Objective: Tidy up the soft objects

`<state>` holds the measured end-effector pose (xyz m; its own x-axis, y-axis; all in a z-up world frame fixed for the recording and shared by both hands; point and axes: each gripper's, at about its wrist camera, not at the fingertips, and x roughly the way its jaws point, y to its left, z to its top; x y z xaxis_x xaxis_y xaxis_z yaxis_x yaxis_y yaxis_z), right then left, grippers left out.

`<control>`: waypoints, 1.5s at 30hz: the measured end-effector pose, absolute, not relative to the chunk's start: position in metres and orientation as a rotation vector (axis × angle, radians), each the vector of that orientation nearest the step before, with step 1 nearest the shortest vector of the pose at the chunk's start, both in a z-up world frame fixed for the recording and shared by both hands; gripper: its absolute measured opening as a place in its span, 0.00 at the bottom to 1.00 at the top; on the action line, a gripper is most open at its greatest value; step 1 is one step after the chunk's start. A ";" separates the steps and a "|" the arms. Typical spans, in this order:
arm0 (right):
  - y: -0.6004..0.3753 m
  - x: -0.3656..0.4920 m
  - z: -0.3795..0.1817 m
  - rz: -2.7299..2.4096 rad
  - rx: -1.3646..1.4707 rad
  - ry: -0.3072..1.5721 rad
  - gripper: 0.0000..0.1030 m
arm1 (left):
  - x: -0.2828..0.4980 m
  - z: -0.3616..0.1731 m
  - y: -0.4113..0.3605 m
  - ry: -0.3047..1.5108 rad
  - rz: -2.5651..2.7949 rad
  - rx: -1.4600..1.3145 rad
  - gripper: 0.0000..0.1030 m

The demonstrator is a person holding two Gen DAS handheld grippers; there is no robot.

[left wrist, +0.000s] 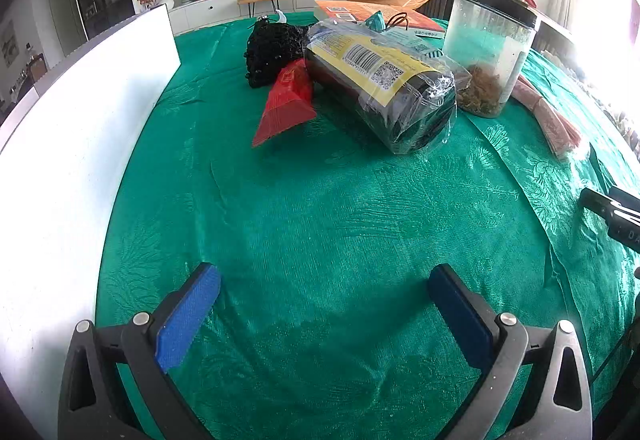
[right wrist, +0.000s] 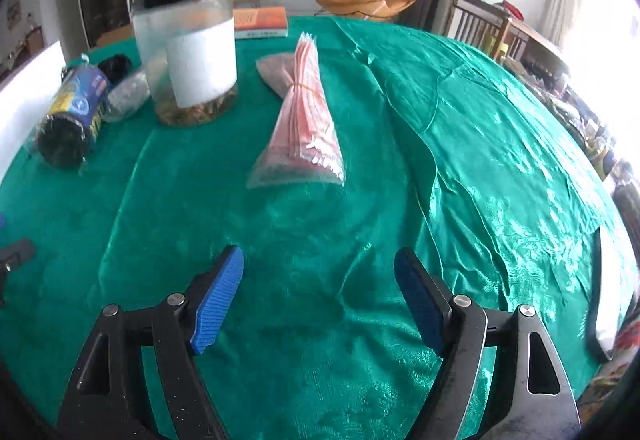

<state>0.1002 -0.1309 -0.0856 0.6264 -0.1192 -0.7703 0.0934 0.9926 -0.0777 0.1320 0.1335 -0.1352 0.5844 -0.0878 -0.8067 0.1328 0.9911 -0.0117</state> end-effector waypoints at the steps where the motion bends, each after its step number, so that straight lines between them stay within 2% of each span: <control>1: -0.134 0.104 -0.085 -0.130 -0.015 0.890 0.80 | 0.132 -0.135 0.134 0.938 -0.129 0.052 1.00; 5: -0.154 0.127 -0.088 -0.129 0.074 0.915 0.92 | 0.132 -0.135 0.133 0.938 -0.129 0.052 1.00; 9: -0.158 0.139 -0.089 -0.140 0.079 0.921 0.96 | 0.132 -0.136 0.133 0.938 -0.129 0.052 1.00; 45: -0.155 0.137 -0.090 -0.139 0.075 0.922 0.97 | 0.132 -0.135 0.134 0.938 -0.128 0.052 1.00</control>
